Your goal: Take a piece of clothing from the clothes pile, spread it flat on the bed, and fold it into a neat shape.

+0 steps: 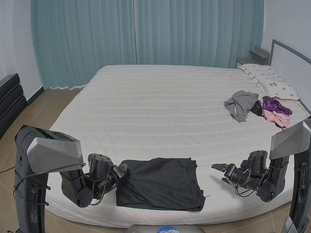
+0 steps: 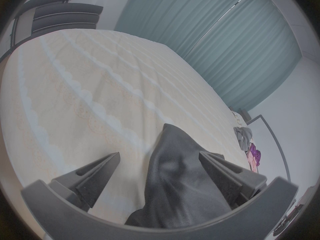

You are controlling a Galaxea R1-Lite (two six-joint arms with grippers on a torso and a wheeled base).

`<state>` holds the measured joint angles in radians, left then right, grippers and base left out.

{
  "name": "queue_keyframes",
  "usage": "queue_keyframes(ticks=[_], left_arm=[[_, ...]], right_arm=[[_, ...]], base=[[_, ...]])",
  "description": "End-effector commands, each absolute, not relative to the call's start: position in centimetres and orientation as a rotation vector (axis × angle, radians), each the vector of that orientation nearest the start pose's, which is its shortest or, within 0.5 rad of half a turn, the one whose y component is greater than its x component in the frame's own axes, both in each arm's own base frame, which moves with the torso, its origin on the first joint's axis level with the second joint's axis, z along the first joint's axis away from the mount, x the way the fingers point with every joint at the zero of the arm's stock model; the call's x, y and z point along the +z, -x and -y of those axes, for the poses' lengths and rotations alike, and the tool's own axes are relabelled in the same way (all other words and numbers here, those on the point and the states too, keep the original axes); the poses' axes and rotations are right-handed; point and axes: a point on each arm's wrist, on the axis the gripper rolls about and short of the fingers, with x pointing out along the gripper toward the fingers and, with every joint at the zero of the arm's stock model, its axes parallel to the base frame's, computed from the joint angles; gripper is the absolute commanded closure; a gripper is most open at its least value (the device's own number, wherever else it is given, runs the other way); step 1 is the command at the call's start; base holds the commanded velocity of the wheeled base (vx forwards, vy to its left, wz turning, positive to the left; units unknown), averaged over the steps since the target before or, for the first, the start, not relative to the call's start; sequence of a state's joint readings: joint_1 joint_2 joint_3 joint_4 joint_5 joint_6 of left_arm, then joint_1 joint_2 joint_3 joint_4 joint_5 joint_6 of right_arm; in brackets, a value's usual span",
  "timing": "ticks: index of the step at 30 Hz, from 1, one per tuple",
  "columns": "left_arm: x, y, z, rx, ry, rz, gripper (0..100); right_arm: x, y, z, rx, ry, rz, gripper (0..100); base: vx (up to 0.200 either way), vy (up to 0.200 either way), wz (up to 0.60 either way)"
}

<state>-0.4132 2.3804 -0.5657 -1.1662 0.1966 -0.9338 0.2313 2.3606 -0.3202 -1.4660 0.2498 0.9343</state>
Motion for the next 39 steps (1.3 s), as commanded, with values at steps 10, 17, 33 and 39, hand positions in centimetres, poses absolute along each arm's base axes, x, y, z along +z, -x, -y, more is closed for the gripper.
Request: queue_keyframes(ticks=[10, 17, 33, 39], left_arm=[[-0.9, -30.1, 10.9, 0.116, 0.793, -0.572, 0], [2.8, -28.2, 9.3, 0.089, 0.781, -0.483, 0], [14.3, -16.5, 4.8, 0.010, 0.631, -0.064, 0], [15.6, -12.9, 3.4, 0.054, 0.515, 0.066, 0]], right_arm=[[-1.5, -26.3, -9.0, 0.264, -0.868, -0.711, 0], [2.1, -24.1, -8.2, 0.293, -0.867, -0.639, 0], [13.7, -13.1, -4.0, 0.262, -0.521, -0.119, 0], [14.2, -8.6, -2.3, 0.229, -0.386, -0.089, 0]], base=[[0.000, 0.000, 0.00], [0.000, 0.000, 0.00], [0.000, 0.000, 0.00], [0.000, 0.000, 0.00]])
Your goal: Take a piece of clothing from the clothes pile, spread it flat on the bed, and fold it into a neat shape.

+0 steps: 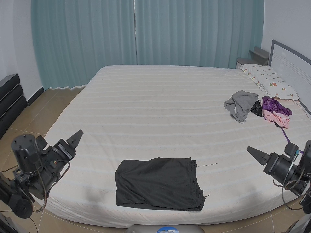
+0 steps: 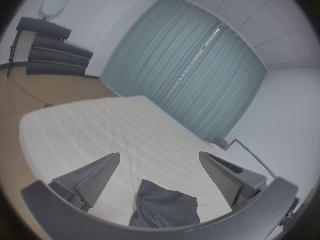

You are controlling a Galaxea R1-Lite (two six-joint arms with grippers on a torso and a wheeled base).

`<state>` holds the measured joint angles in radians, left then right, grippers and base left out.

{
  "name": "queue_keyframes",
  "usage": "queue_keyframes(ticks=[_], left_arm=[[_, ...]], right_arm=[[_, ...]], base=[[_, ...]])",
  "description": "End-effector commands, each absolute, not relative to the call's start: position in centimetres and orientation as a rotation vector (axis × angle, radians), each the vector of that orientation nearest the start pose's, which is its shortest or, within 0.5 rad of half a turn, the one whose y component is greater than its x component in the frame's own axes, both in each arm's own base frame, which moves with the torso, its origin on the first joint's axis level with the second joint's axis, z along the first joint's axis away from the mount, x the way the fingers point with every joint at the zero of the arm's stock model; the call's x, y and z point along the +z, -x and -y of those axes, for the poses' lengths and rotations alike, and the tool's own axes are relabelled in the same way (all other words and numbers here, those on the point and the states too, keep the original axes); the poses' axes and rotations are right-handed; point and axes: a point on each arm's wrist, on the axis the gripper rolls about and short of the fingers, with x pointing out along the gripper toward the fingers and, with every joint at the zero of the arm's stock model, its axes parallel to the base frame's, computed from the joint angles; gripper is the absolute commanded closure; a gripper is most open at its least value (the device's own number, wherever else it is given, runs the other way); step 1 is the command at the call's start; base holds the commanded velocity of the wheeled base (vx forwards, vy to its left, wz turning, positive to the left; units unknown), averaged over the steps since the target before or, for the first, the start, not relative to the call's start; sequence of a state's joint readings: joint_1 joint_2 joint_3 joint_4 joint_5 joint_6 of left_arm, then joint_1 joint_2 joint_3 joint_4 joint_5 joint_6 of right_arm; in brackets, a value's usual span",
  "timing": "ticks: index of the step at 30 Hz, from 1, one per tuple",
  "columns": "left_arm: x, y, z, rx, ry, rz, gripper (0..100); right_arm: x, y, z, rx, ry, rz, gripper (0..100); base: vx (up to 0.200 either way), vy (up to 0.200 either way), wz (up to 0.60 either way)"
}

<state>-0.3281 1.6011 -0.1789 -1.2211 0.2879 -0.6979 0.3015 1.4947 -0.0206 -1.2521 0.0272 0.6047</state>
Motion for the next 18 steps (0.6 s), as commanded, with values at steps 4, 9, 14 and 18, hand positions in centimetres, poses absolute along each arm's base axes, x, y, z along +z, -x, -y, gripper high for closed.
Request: queue_keyframes(ticks=[4, 9, 14, 18], left_arm=[[16.0, -10.5, 2.5, 0.066, 0.463, 0.103, 0], [16.4, -6.8, 1.2, 0.103, 0.360, 0.138, 0], [16.5, -3.7, 0.1, 0.141, 0.328, 0.135, 0], [16.5, -0.7, -0.8, 0.212, 0.250, 0.142, 0]], right_arm=[[14.3, -4.8, -1.0, 0.179, -0.294, 0.000, 0], [13.6, -0.8, -0.1, 0.113, -0.231, -0.015, 0], [13.4, 1.6, 0.2, 0.093, -0.218, -0.054, 0], [13.3, 2.3, 0.3, 0.085, -0.179, -0.066, 0]], base=[[0.000, 0.000, 0.00], [0.000, 0.000, 0.00], [0.000, 0.000, 0.00], [0.000, 0.000, 0.00]])
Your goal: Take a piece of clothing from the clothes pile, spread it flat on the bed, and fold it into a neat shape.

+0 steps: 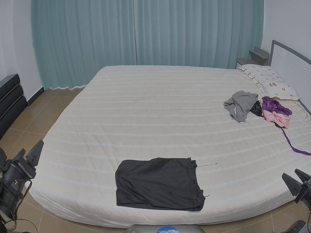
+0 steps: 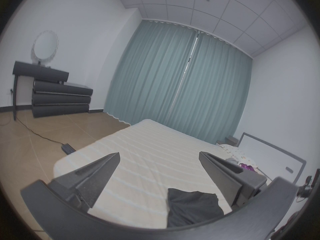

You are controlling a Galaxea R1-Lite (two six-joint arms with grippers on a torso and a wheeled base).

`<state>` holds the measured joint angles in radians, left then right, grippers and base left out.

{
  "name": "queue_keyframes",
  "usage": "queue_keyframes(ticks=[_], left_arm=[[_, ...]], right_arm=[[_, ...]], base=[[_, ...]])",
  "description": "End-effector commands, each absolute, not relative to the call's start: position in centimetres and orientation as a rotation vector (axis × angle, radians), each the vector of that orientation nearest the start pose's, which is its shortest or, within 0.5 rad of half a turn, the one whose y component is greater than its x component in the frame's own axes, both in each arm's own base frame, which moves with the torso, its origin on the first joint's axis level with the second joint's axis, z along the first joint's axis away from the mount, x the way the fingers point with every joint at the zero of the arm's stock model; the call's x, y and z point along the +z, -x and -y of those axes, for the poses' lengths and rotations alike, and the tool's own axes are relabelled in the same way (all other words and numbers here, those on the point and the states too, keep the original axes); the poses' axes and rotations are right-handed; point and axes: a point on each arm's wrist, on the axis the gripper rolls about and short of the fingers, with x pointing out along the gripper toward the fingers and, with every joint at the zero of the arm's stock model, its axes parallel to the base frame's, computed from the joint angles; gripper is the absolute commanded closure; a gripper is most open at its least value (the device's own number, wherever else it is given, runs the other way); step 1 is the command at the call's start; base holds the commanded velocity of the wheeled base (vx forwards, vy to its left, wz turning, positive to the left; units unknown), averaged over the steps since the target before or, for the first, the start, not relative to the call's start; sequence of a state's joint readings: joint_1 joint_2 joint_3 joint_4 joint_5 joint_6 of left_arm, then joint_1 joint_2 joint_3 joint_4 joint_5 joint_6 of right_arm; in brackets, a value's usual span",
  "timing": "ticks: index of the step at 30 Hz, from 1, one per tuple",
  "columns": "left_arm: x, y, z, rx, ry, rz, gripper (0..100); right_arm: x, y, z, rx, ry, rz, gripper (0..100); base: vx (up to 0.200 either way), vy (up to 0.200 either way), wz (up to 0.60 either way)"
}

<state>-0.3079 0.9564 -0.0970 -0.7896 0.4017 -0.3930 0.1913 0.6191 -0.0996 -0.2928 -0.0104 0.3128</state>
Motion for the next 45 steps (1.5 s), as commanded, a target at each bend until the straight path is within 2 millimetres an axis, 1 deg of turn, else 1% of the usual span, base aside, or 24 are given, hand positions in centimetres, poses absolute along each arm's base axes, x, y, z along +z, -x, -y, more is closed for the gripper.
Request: queue_keyframes(ticks=[1, 5, 8, 11, 12, 14, 17, 20, 23, 27, 29, 30, 33, 34, 35, 36, 39, 41, 45], left_arm=[[16.4, 0.0, -1.0, 0.217, 0.232, 0.147, 0], [15.7, 2.0, -1.4, 0.244, 0.170, 0.183, 0], [15.4, 2.8, -1.3, 0.295, 0.138, 0.209, 0], [15.4, 3.1, -1.3, 0.320, 0.121, 0.223, 0], [15.3, 3.5, -1.2, 0.355, 0.103, 0.245, 0], [15.1, 3.9, -1.1, 0.378, 0.089, 0.263, 0], [14.9, 4.4, -1.0, 0.407, 0.084, 0.286, 0], [14.6, 5.0, -1.0, 0.426, 0.059, 0.313, 0], [14.6, 5.0, -0.9, 0.428, 0.047, 0.312, 0], [13.8, 4.6, -0.9, 0.418, 0.044, 0.286, 0], [13.4, 4.3, -0.8, 0.380, 0.035, 0.272, 0], [13.1, 4.2, -0.8, 0.354, 0.032, 0.264, 0], [11.5, 3.3, -0.6, 0.260, 0.014, 0.231, 0], [11.5, 3.3, -0.6, 0.257, 0.014, 0.233, 0], [10.6, 2.8, -0.5, 0.228, 0.003, 0.246, 0], [10.2, 2.6, -0.5, 0.210, -0.002, 0.249, 0], [10.1, 2.6, -0.3, 0.138, 0.002, 0.246, 0], [10.0, 2.5, -0.2, 0.108, 0.001, 0.231, 0], [9.0, 2.3, -0.2, 0.065, -0.012, 0.134, 0]], right_arm=[[13.2, 2.5, 0.3, 0.078, -0.157, -0.059, 0], [12.3, 3.3, 0.3, 0.058, -0.051, -0.029, 0], [12.6, 3.6, 0.2, 0.043, -0.012, -0.003, 0], [12.8, 3.7, 0.2, 0.041, -0.003, 0.006, 0], [13.1, 3.9, 0.2, 0.035, 0.039, 0.022, 0], [13.0, 4.1, 0.1, 0.020, 0.073, 0.036, 0], [12.4, 4.7, 0.0, 0.017, 0.122, 0.083, 0], [12.7, 4.7, 0.0, 0.014, 0.133, 0.116, 0], [12.7, 4.4, 0.0, 0.011, 0.131, 0.162, 0], [11.3, 3.2, 0.0, -0.007, 0.139, 0.230, 0], [10.2, 2.6, 0.0, -0.012, 0.150, 0.265, 0], [10.3, 2.7, 0.0, -0.016, 0.151, 0.274, 0], [10.1, 2.6, 0.0, -0.016, 0.140, 0.253, 0], [10.1, 2.6, 0.0, -0.016, 0.140, 0.251, 0], [10.0, 2.6, 0.0, -0.020, 0.141, 0.243, 0], [9.9, 2.6, 0.0, -0.020, 0.141, 0.236, 0], [9.3, 2.4, 0.0, -0.016, 0.140, 0.167, 0], [8.5, 2.3, 0.0, -0.012, 0.139, 0.090, 0], [8.3, 2.3, 0.0, 0.000, 0.123, 0.077, 0]], base=[[0.000, 0.000, 0.00], [0.000, 0.000, 0.00], [0.000, 0.000, 0.00], [0.000, 0.000, 0.00], [0.000, 0.000, 0.00], [0.000, 0.000, 0.00], [0.000, 0.000, 0.00], [0.000, 0.000, 0.00], [0.000, 0.000, 0.00], [0.000, 0.000, 0.00], [0.000, 0.000, 0.00], [0.000, 0.000, 0.00], [0.000, 0.000, 0.00], [0.000, 0.000, 0.00], [0.000, 0.000, 0.00], [0.000, 0.000, 0.00], [0.000, 0.000, 0.00], [0.000, 0.000, 0.00], [0.000, 0.000, 0.00]])
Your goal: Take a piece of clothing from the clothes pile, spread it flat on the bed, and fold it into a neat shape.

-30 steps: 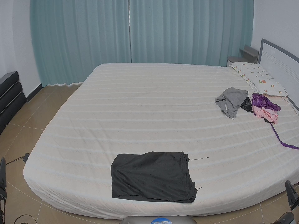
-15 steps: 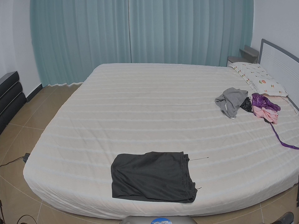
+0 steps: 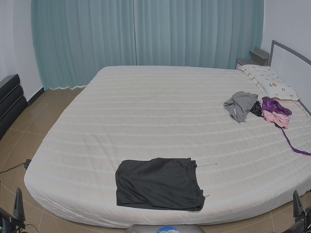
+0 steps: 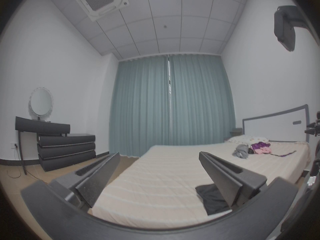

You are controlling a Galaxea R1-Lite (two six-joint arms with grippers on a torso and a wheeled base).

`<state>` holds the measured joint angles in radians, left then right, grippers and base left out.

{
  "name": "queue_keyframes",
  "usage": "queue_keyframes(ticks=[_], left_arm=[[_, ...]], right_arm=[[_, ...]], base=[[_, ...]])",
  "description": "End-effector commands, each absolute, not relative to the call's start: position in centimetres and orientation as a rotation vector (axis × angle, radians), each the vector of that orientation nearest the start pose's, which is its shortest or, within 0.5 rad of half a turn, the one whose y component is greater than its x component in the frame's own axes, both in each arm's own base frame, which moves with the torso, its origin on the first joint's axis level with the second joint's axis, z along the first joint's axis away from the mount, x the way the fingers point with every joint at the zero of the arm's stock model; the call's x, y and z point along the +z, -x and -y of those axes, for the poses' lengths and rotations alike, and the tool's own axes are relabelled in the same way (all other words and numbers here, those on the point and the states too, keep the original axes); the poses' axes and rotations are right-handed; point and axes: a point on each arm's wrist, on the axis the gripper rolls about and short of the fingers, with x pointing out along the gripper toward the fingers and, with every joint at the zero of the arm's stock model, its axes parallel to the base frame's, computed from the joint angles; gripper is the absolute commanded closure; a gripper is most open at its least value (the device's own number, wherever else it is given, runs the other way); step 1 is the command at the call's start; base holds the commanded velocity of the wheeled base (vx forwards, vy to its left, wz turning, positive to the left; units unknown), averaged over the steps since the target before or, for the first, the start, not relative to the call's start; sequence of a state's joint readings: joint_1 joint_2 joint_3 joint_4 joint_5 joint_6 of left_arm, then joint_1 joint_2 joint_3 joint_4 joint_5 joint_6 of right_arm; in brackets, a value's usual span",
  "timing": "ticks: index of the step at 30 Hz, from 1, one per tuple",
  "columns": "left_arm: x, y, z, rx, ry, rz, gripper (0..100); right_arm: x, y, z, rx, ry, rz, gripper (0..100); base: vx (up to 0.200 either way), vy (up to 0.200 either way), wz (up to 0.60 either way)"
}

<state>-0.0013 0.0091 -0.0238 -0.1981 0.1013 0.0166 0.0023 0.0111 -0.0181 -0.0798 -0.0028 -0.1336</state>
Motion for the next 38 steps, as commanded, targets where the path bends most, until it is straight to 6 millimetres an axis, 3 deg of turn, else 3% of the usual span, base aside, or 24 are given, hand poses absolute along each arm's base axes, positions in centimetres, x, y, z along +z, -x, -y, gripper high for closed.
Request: queue_keyframes(ticks=[1, 10, 18, 25, 38], left_arm=[[8.8, 2.3, -0.1, 0.061, -0.015, 0.113, 0], [8.2, 2.2, 0.0, -0.008, -0.005, 0.055, 0], [8.1, 2.2, 0.2, -0.102, 0.036, 0.044, 0], [7.5, 2.2, 0.0, 0.012, 0.003, -0.017, 0], [7.5, 2.2, 0.0, -0.011, -0.002, -0.008, 0]], right_arm=[[8.3, 2.3, 0.0, 0.000, 0.121, 0.077, 0], [7.4, 2.4, 0.0, 0.002, 0.021, -0.035, 0], [7.6, 2.3, 0.0, 0.008, 0.020, 0.003, 0], [7.6, 2.3, 0.0, 0.017, 0.020, 0.003, 0], [7.6, 2.3, 0.0, 0.017, 0.022, 0.003, 0]], base=[[0.000, 0.000, 0.00], [0.000, 0.000, 0.00], [0.000, 0.000, 0.00], [0.000, 0.000, 0.00], [0.000, 0.000, 0.00]])
